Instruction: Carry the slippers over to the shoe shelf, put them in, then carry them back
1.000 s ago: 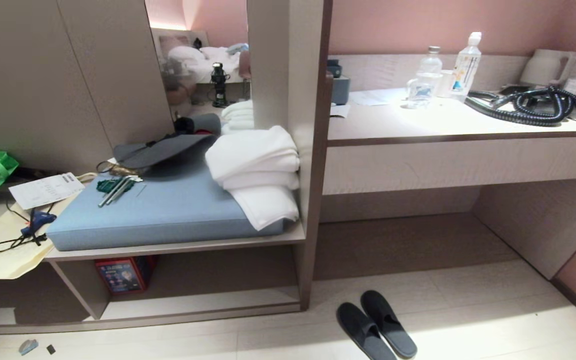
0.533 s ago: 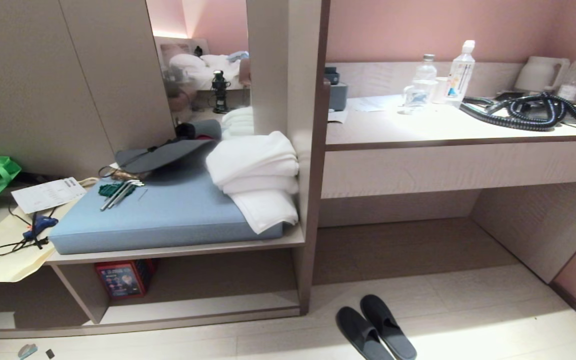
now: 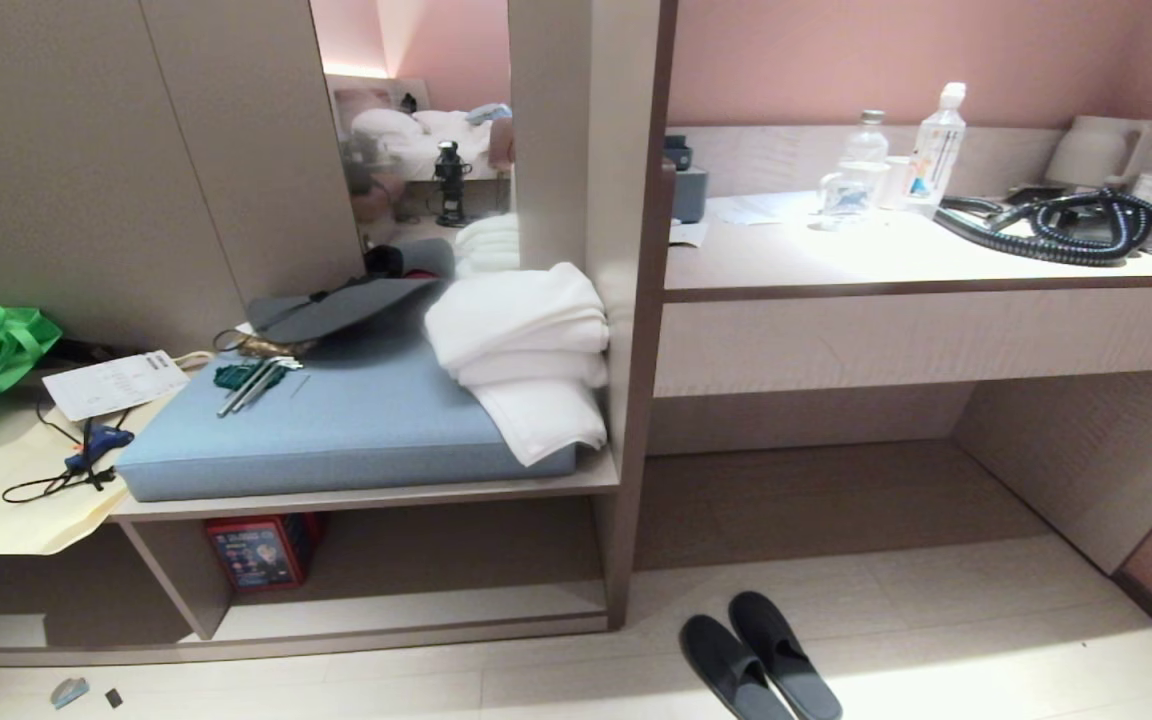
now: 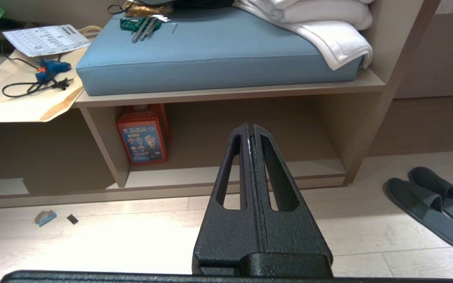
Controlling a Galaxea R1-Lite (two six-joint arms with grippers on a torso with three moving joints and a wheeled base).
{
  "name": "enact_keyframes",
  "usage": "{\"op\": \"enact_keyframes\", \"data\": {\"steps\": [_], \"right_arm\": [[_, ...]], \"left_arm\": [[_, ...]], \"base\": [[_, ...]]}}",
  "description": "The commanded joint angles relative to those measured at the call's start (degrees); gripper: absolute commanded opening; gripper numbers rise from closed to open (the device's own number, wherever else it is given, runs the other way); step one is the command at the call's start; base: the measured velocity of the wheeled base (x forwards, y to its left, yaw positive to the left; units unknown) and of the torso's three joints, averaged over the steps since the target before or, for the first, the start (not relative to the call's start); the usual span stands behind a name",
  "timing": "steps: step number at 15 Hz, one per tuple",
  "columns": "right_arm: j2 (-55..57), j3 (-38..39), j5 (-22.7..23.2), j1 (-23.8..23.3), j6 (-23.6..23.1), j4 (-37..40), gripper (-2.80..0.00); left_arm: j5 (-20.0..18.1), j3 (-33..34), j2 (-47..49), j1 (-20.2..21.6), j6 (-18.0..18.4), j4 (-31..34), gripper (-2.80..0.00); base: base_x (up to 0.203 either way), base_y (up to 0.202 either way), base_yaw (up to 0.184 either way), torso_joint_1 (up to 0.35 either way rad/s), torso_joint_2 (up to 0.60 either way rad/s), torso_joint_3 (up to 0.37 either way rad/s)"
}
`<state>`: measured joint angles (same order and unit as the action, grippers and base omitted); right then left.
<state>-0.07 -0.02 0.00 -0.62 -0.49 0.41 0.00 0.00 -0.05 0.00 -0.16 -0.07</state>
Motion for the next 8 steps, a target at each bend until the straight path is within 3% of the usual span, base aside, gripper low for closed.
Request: {"op": "enact_keyframes", "data": {"steps": [1,5,8], "right_arm": [[0.07,0.02,0.0,0.01,-0.04,0.02,-2.8],[0.07,-0.06,0.0,0.01,-0.13,0.02,-2.8],[0.07,-0.06,0.0,0.01,0.22,0.02,-2.8]], "left_arm": [[0.0,0.0,0.05,0.0,-0.01,-0.01,-2.8],[0.0,0.0,0.05,0.0,-0.01,-0.01,-2.8],[-0.02,0.0,0.05,0.0,0.07,-0.01,-2.8]], "base": [[0.0,0.0,0.0,0.0,0.0,0.0],[0.0,0.0,0.0,0.0,0.0,0.0],[-0.001,-0.002,0.132,-0.002,0.0,0.003]]}}
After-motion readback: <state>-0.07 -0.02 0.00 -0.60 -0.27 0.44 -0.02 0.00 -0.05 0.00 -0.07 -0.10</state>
